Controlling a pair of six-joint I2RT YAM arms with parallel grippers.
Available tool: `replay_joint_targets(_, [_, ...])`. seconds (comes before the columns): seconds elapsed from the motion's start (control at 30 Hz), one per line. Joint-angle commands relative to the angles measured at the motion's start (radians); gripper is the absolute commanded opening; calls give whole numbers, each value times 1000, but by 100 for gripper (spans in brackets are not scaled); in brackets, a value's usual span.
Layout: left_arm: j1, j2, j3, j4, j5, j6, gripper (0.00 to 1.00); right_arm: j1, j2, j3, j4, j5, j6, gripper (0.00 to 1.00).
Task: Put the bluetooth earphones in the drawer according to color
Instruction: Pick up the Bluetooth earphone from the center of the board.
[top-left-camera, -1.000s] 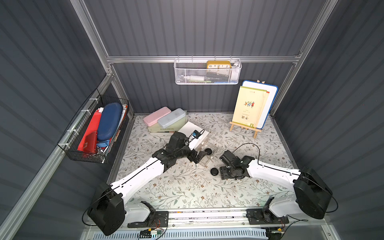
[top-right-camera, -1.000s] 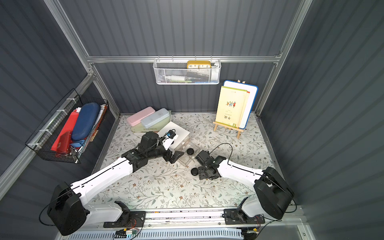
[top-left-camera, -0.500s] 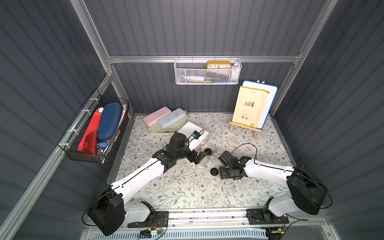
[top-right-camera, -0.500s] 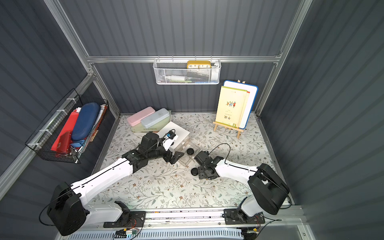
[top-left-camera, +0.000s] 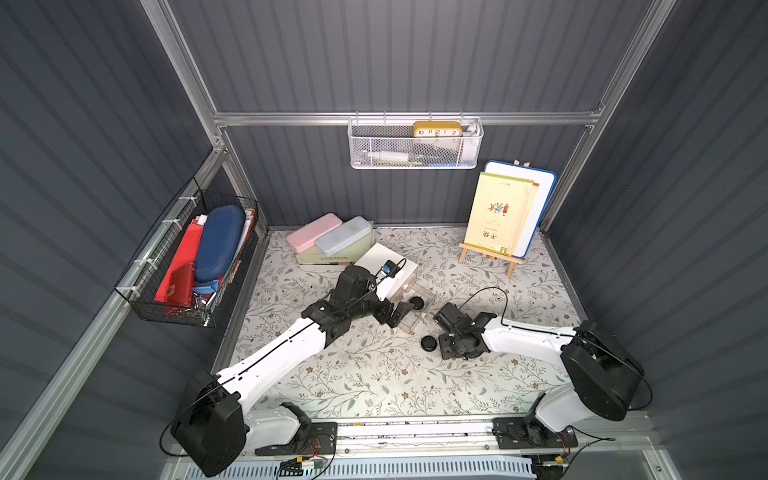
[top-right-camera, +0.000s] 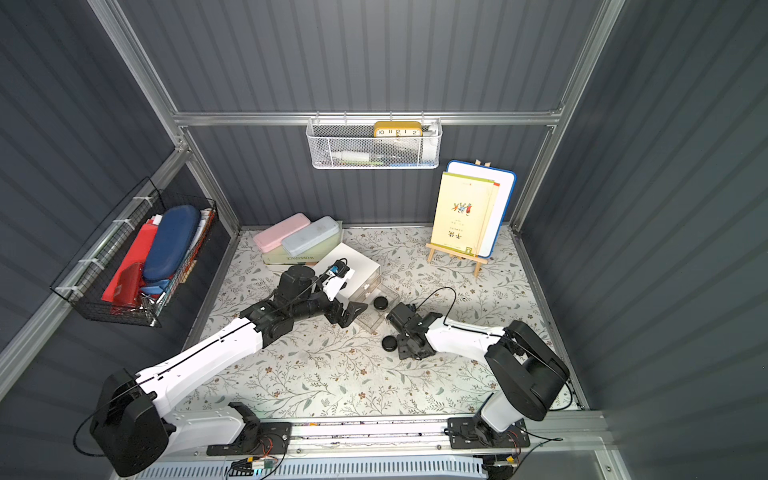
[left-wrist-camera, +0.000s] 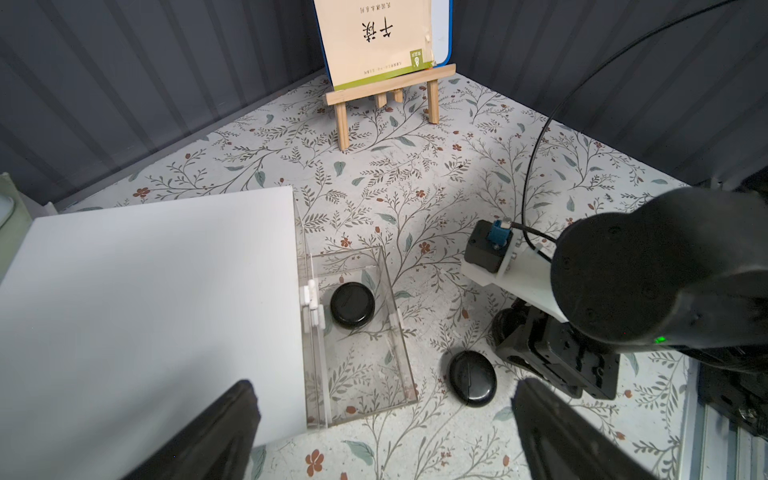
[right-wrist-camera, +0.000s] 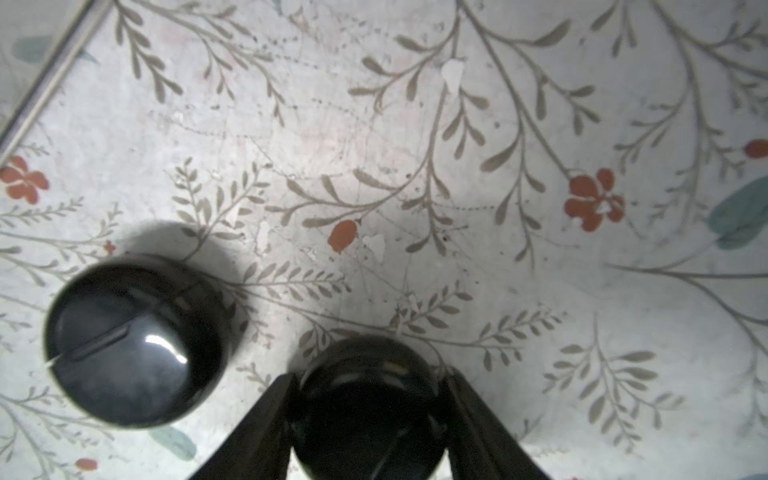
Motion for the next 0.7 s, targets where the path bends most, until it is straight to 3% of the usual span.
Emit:
replay_joint_targets(0.0, [-5,-22,-6,3,-4,-12,99,-2,15,1,-16,11,9,54])
replay_joint_targets(0.17, [-4,-49,-2,-6,-19,-11,99,-2,-18,-3,-9,24,14,33])
replay_joint_targets(0.3, [-4,-60,3,-11,-10,-16,100,-2,-47,1,-11,46,8,0])
replay_joint_targets(0.47, [-3,-89,6,-23,-38,-33,99,-2,-92,12,-3,86,-21,0])
replay_joint_targets(0.67, [-1,-96,41,-45,-67,-29,99,-4,-137,55,78,100,-149,0])
